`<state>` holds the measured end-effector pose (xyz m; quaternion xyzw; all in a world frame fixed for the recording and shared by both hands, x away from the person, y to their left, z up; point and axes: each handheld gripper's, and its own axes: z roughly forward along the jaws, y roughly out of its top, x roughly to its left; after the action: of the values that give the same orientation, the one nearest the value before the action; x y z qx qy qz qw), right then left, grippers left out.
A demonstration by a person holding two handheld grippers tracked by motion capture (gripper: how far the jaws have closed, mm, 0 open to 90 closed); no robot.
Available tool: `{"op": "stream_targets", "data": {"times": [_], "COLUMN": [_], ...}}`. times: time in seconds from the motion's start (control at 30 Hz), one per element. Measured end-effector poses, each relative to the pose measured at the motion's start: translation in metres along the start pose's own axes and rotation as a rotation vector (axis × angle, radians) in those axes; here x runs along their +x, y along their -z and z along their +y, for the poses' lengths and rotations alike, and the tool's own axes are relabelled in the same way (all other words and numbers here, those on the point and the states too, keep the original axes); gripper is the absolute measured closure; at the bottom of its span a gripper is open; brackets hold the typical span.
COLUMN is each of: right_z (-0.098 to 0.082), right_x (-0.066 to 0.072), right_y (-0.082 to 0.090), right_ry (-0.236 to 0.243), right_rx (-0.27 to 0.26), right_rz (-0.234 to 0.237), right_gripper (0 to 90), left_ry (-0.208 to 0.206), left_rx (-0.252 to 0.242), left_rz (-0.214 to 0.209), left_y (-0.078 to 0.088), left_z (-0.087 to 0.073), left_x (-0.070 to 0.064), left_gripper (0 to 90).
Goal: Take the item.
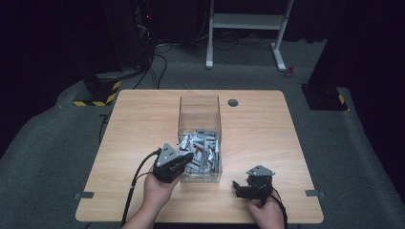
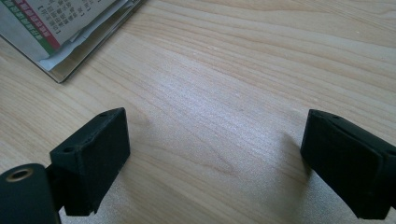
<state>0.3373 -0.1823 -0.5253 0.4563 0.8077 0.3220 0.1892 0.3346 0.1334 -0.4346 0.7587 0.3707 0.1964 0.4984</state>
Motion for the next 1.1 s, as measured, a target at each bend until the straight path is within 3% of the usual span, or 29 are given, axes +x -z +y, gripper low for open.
{"op": "stream_targets", "data": {"times": [1.1], "right_z": [0.000], "right_x": [0.000], "right_y": [0.000], "right_ry": [-0.003], "right_rx": [0.002], "right_rz": [0.001], "right_gripper": [7.9], "left_ry": [-0.030], "left_rx": [-0.104], "left_rz": [0.008], "left_y": [0.017], "left_z": [0.015], "left_x": [-0.003], "left_gripper": [90.0]}}
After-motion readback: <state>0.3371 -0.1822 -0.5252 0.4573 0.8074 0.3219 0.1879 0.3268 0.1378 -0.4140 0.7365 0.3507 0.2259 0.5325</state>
